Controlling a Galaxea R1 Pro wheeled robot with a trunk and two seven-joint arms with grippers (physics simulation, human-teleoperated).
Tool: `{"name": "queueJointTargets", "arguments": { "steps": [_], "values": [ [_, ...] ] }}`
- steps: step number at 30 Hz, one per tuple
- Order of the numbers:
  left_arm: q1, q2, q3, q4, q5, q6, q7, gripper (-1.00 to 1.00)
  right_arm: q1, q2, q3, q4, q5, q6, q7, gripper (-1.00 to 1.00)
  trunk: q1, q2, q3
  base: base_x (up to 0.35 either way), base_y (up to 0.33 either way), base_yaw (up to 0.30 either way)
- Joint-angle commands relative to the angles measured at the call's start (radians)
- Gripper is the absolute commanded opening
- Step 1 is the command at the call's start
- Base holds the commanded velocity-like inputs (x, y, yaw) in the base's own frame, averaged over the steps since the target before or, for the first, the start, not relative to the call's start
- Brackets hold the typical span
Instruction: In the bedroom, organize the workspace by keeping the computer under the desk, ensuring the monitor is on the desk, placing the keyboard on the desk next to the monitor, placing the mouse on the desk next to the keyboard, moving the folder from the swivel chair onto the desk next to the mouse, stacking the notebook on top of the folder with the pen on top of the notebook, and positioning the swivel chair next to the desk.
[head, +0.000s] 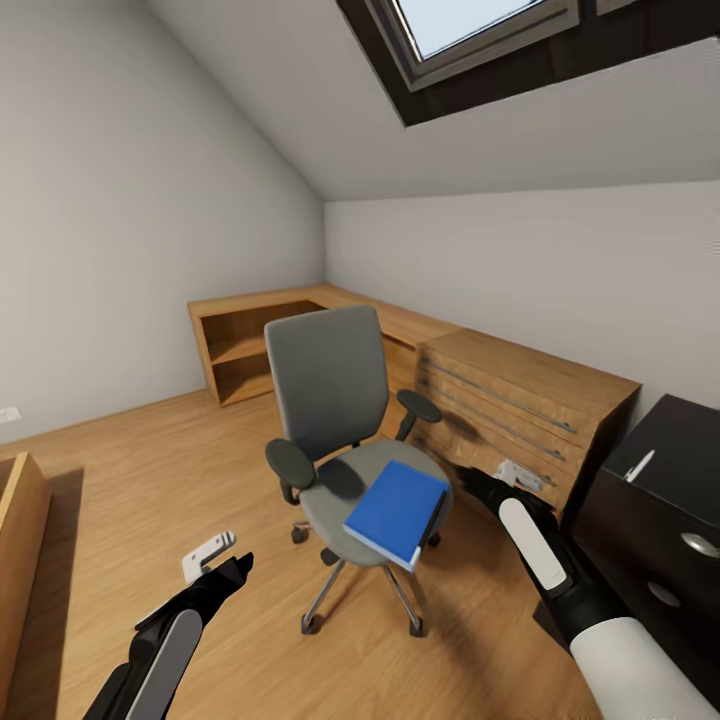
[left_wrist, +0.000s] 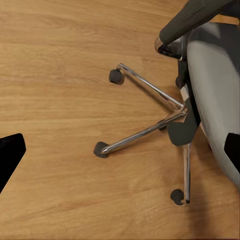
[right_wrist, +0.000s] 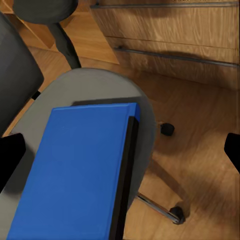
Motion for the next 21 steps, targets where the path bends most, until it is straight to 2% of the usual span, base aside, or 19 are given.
{"name": "queueJointTargets", "arguments": {
  "steps": [1, 7, 16, 21],
  "values": [
    [0.000, 0.001, -0.002, -0.002, 0.011, 0.001, 0.010, 1.00, -0.001, -0.001, 0.003, -0.001, -0.007, 0.001, -0.008, 1.00, 0.004, -0.008, -0.004, 0.000, 0.000, -0.200],
    [0.000, 0.002, -0.002, -0.001, 0.014, 0.001, 0.010, 1.00, -0.001, -0.001, 0.003, 0.001, -0.006, 0.000, -0.008, 1.00, 0.027, -0.050, -0.020, -0.064, 0.051, -0.226],
    [0.000, 0.002, -0.002, -0.001, 0.018, 0.001, 0.009, 1.00, -0.001, -0.001, 0.003, 0.003, -0.006, -0.002, -0.006, 1.00, 0.061, -0.113, -0.047, -0.226, 0.177, -0.251],
    [0.000, 0.002, -0.001, -0.001, 0.018, 0.001, 0.009, 1.00, -0.001, 0.000, 0.004, 0.004, -0.005, -0.003, -0.005, 1.00, 0.081, -0.148, -0.063, -0.249, 0.194, -0.082]
  ]
}}
